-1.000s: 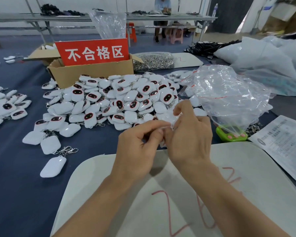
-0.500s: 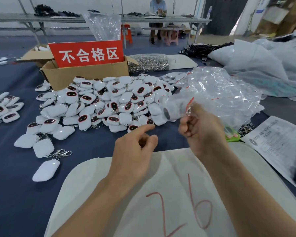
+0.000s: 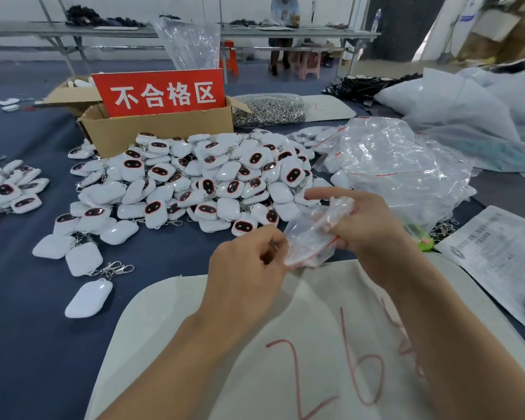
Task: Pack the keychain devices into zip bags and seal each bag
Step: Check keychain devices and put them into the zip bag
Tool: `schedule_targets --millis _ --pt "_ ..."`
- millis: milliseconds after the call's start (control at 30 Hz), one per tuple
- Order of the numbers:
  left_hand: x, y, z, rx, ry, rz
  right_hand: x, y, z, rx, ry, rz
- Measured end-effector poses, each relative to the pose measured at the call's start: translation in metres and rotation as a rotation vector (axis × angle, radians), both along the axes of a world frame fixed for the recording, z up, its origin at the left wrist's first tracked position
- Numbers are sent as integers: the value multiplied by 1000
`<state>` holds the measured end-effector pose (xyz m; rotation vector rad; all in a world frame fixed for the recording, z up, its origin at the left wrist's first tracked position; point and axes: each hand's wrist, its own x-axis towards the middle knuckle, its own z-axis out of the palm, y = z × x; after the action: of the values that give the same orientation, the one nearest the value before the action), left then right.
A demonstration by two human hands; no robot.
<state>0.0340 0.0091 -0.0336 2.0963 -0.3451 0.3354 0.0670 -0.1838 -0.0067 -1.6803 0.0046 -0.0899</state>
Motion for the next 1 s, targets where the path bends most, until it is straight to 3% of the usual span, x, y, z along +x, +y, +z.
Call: schedule_targets --millis 100,167,233,300,367,433,533,600,700,800,900,933,1000 --pt "6 6 -2 4 6 83 -5 -17 1 97 88 438" --pt "11 11 -1 -118 54 119 -9 -22 4 181 107 613" --pt "17 17 1 -322 120 134 -7 -18 3 372 177 435" --pt "23 22 4 -551 191 125 2 -11 -2 409 240 54" --pt "26 26 8 -768 277 62 9 -1 -9 186 198 -156" --pt "29 29 11 -970 325 19 8 10 -15 -131 58 -219" --pt "37 42 19 -1110 189 118 2 25 -22 -526 -84 -140" --pt "42 54 27 -1105 38 205 2 33 -25 -656 -132 -3" --pt "44 77 35 -921 -177 327 4 47 -27 -779 -140 207" --pt "36 77 26 -397 -324 509 9 58 -29 -1001 -156 340" --pt "22 43 8 254 -108 497 7 57 -28 -945 -193 249" --pt "19 31 3 406 9 430 6 55 -27 -886 -192 158" --pt "16 15 -4 625 59 331 5 50 -25 -893 -169 18"
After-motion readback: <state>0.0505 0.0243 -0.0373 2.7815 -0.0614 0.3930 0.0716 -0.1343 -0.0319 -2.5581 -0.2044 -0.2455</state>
